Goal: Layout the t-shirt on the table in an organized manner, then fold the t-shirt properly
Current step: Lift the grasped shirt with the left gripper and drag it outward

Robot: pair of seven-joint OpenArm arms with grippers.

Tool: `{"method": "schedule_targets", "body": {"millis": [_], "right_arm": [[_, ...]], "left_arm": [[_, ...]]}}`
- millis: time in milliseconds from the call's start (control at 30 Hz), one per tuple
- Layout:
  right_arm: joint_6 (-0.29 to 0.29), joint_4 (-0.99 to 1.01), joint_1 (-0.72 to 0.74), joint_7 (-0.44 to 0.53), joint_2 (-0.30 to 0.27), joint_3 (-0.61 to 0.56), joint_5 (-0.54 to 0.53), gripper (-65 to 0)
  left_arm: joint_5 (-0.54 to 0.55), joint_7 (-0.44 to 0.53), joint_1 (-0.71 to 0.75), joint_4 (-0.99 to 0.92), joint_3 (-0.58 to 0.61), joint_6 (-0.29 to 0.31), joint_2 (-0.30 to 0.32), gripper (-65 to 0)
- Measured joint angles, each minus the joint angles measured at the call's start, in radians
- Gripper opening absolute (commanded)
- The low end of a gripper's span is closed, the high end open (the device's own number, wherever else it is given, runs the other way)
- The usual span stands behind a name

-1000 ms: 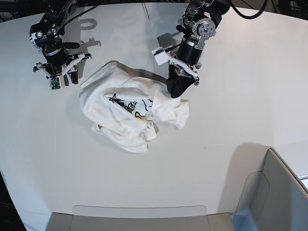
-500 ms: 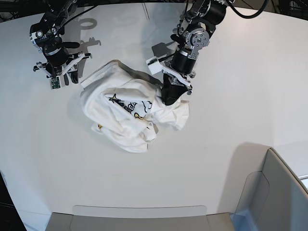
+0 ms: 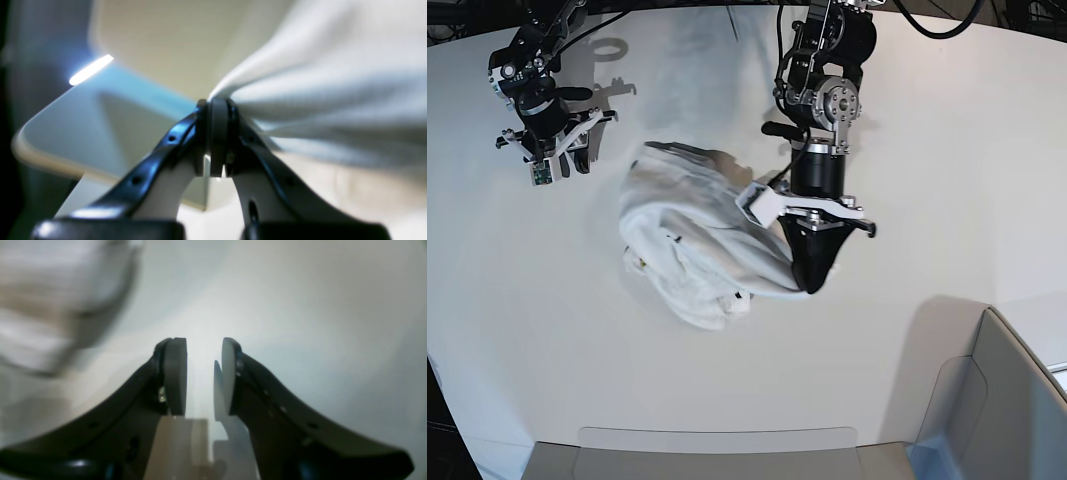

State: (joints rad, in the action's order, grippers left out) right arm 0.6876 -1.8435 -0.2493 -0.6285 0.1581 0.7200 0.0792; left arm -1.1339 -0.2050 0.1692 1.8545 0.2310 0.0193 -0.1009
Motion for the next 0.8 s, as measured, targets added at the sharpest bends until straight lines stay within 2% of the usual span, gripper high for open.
{"method": "schedule_targets", "body": {"millis": [233,433,567,700,800], "right_arm": [[0.000,0.000,0.003,0.000,0.000,0.000,-0.058,-46.6],[0.000,0.000,0.003,0.000,0.001,-0.002,-0.064,-46.6],[0.000,0.000,0.003,0.000,0.001,-0.003,-0.065,-46.6],[0.000,0.000,0.003,0.000,0.001,-0.002,-0.065,-46.6],[0.000,0.000,0.003,-0.001,0.003,-0.002,-0.065,-46.6]], "left_arm": [[0.075,-0.010,-0.002,0.108,-0.198,-0.005,0.005,-65.0],[0.076,-0.012,-0.003,0.144,-0.214,0.003,0.002,-65.0],[0.046,0.006,-0.037,0.158,-0.073,0.007,0.005,-65.0],[-0.018,-0.004,-0.030,0.158,0.146,0.084,0.006,-65.0],[-0.026,0.010,0.003,0.158,0.332,0.087,0.006,-65.0]]}}
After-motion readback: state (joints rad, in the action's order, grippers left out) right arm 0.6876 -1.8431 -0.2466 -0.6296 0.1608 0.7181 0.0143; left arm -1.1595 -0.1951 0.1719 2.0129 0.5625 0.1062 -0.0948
